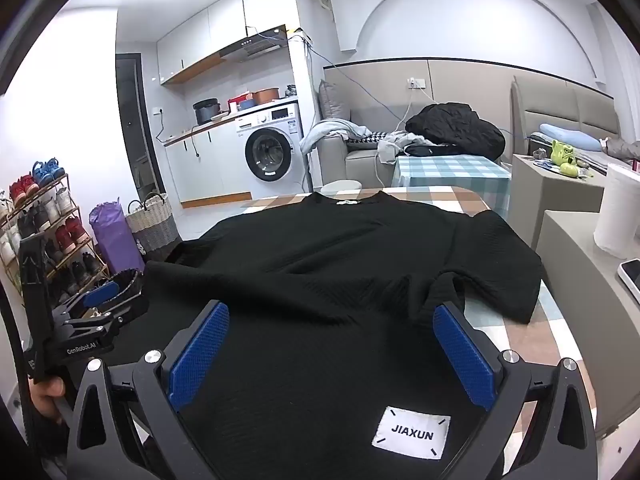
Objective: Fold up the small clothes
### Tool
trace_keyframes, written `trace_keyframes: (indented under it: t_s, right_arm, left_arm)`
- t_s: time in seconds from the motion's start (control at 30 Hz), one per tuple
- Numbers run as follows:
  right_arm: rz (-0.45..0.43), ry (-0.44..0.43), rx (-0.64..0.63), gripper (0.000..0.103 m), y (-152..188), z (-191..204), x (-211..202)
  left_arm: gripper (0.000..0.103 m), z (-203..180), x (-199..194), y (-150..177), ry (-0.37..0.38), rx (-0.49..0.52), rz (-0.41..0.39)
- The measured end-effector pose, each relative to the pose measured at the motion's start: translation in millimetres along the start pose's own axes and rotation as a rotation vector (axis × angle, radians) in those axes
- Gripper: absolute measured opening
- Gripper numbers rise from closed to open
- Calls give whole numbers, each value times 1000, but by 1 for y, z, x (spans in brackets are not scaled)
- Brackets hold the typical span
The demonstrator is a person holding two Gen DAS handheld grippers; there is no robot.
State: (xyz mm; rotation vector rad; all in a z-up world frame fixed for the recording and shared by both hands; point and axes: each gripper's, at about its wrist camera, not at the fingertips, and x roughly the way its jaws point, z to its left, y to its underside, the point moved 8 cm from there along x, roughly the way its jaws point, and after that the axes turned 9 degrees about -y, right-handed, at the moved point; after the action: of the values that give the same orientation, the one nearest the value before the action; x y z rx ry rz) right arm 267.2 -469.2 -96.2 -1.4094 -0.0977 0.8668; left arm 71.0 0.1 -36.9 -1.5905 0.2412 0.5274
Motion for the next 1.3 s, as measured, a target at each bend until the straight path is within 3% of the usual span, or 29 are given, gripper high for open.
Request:
trace_keyframes:
  t_s: [0.5,1.3]
  right_arm:
    - [6,4,46,103,-2,-18,-8]
    - [15,18,39,103,-1,-7,-7]
  left_arm:
    - [102,-1,1,0,1,2,-2]
    - [102,-3,0,-1,2,2,-9]
